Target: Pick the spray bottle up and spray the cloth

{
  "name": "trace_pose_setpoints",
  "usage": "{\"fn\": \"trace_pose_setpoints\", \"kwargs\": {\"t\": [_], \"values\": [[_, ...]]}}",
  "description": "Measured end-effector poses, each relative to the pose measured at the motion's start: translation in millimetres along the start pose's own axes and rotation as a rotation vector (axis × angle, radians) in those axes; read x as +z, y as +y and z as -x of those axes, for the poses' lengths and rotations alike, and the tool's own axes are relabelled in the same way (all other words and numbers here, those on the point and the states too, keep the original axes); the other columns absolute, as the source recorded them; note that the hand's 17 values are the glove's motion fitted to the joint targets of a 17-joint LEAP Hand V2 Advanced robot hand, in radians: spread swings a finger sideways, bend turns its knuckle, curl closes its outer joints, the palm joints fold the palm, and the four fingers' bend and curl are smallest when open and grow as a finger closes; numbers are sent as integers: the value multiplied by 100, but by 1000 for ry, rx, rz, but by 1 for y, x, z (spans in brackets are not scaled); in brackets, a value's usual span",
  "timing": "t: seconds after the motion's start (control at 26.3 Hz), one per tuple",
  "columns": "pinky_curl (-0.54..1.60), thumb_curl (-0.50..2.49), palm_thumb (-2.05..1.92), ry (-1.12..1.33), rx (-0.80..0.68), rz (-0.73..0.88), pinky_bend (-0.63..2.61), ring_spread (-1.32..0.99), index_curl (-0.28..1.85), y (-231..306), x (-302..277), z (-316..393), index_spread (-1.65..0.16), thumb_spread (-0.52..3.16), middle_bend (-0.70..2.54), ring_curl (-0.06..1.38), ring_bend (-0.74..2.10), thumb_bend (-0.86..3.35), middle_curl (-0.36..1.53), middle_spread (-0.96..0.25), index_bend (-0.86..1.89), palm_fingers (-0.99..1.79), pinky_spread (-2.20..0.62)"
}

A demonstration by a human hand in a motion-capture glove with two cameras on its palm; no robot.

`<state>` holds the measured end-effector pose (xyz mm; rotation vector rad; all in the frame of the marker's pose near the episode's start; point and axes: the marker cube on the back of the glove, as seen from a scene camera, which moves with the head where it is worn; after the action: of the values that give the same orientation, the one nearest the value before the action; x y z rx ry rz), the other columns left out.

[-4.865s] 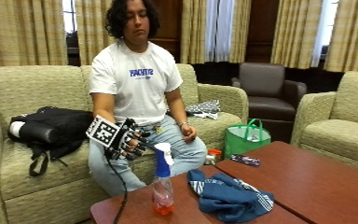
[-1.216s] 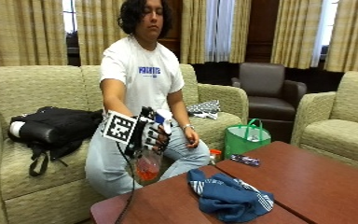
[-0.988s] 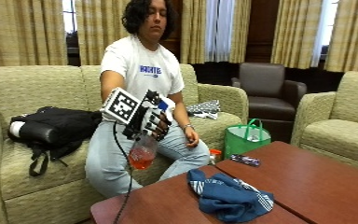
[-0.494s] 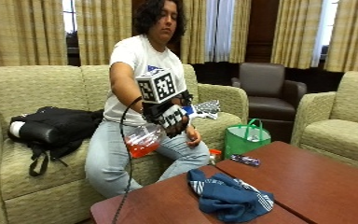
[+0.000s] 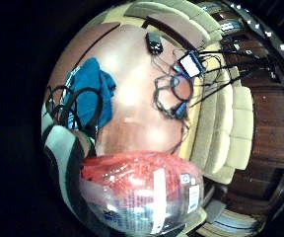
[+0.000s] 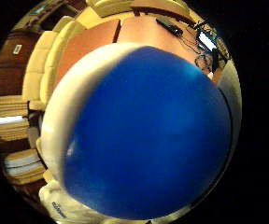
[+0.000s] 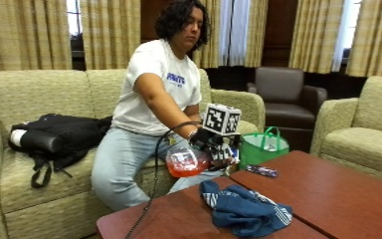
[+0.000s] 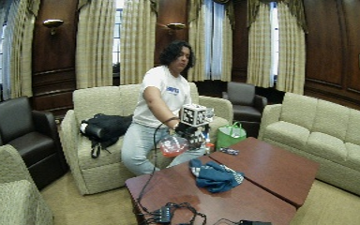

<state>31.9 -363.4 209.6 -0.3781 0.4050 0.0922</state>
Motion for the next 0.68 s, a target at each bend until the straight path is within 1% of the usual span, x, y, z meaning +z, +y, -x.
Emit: {"fn": "trace_pose_setpoints", "kwargs": {"t": [0.23, 0.38, 0.53, 0.68], "values": [[41, 72, 88, 201, -39, 98, 49, -19, 51, -24, 48, 62, -29, 46, 58, 46, 72, -3, 53, -21, 19, 137, -28], [41, 73, 87, 260, -34, 157, 50, -19, 52, -31, 75, 92, -29, 47, 58, 46, 72, -3, 53, -21, 19, 137, -28], [41, 74, 86, 300, -27, 193, 50, -19, 52, -31, 88, 104, -29, 47, 58, 46, 72, -3, 53, -21, 19, 137, -28], [41, 74, 86, 300, -18, 198, 50, -19, 53, -29, 89, 103, -29, 47, 58, 46, 72, -3, 53, -21, 19, 136, -27]]}}
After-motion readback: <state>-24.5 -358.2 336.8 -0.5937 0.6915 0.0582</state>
